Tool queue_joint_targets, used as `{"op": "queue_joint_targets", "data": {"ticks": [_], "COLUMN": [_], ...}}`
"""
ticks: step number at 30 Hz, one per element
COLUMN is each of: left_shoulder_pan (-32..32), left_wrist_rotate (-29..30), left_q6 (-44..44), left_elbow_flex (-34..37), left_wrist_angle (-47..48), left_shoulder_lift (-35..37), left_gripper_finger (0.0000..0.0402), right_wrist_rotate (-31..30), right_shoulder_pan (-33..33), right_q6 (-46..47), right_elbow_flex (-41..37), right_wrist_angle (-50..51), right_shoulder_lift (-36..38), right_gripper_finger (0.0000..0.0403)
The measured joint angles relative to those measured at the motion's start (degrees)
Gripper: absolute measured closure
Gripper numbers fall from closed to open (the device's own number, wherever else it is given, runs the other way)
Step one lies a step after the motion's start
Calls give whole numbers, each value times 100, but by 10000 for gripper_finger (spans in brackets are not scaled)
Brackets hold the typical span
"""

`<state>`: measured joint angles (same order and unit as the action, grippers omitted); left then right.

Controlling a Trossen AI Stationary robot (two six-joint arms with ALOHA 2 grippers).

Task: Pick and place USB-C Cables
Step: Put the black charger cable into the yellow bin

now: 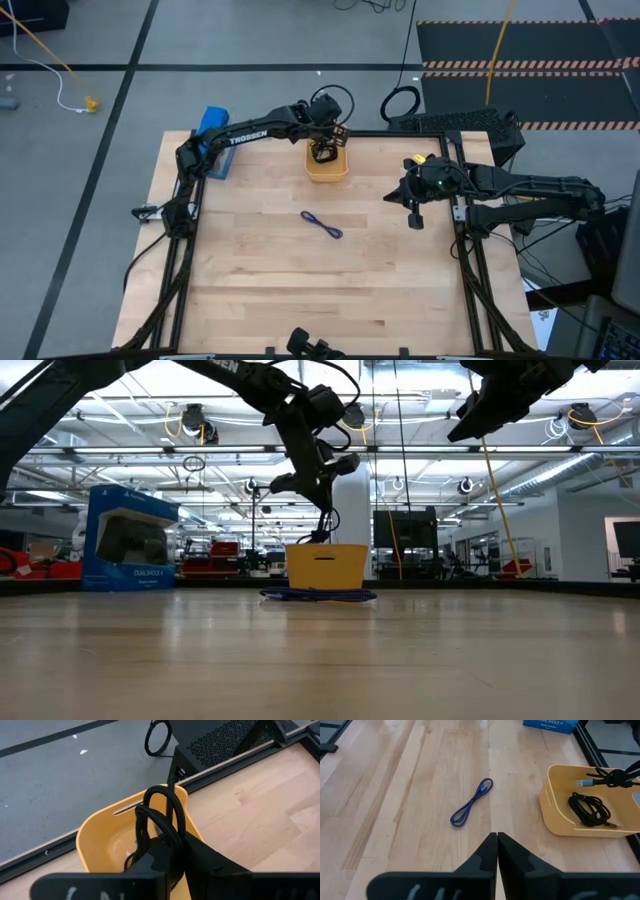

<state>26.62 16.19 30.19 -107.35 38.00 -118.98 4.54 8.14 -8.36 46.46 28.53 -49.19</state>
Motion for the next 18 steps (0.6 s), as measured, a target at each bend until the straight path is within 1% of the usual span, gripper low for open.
{"op": "queue_joint_targets", "data": {"ticks": [4,11,13,18], "left_shoulder_pan": [-10,-51,-44,-39], "left_wrist_rotate": [-37,-162,-167,-294], "left_q6": [16,-95,-96,-111], "left_elbow_flex": [0,2,0,0], "left_wrist_angle": [-1,-12,-137,-94], "left_shoulder_lift": [-4,-314,-395,-544], "left_gripper_finger": [365,386,383,357], "right_wrist_rotate": [0,2,-3,1], "right_shoulder_pan": [0,-2,0,-2], "right_q6": [-2,-24,-24,-94], "right_elbow_flex": [0,0,2,2], "right_wrist_angle": [-15,-50,-50,-41], "right_shoulder_lift": [0,0,2,0], "right_gripper_finger": [399,399,399,399]}}
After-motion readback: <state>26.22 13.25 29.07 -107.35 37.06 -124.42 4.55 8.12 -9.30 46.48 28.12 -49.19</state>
